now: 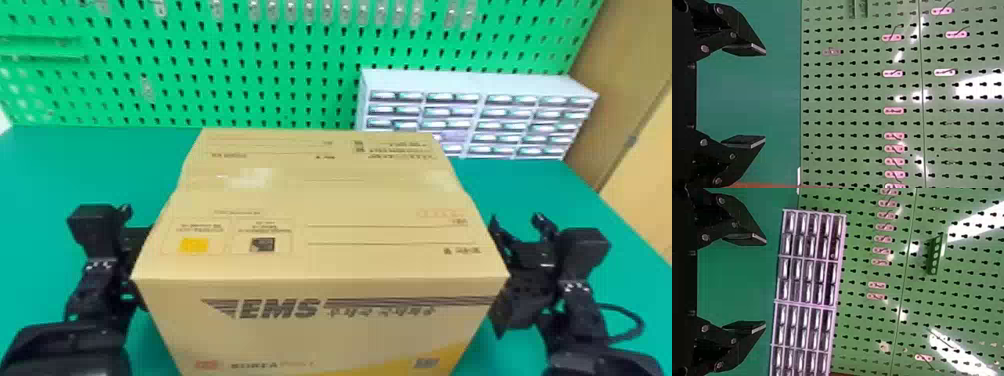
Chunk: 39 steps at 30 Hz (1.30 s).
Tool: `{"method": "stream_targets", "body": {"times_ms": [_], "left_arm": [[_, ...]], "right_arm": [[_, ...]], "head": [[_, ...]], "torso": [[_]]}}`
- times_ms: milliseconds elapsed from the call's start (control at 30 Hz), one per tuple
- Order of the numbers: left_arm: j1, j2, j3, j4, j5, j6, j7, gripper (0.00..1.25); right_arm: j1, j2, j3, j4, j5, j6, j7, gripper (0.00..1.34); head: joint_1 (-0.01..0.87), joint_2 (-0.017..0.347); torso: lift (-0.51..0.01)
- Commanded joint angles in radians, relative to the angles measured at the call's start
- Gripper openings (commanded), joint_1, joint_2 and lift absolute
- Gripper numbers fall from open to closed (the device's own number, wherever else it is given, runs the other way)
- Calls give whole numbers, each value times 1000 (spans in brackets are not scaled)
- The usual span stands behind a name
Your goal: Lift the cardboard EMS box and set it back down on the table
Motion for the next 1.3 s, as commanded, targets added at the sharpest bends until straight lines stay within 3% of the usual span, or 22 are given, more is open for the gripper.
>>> {"method": "stream_targets", "body": {"times_ms": [0,500,1267], "left_arm": [[0,0,-2,0,2,0,0,787],[-5,2,-27,0,22,20,-38,789],[-35,2,-168,32,49,34,-57,787]], "right_arm": [[-9,1,-2,0,-1,-17,0,831],[-31,1,18,3,-1,-51,-12,831],[-57,-14,151,38,-30,-66,-47,831]], "head": [[678,-14],[678,-14],[678,-14]], "torso": [[-91],[-91],[-91]]}}
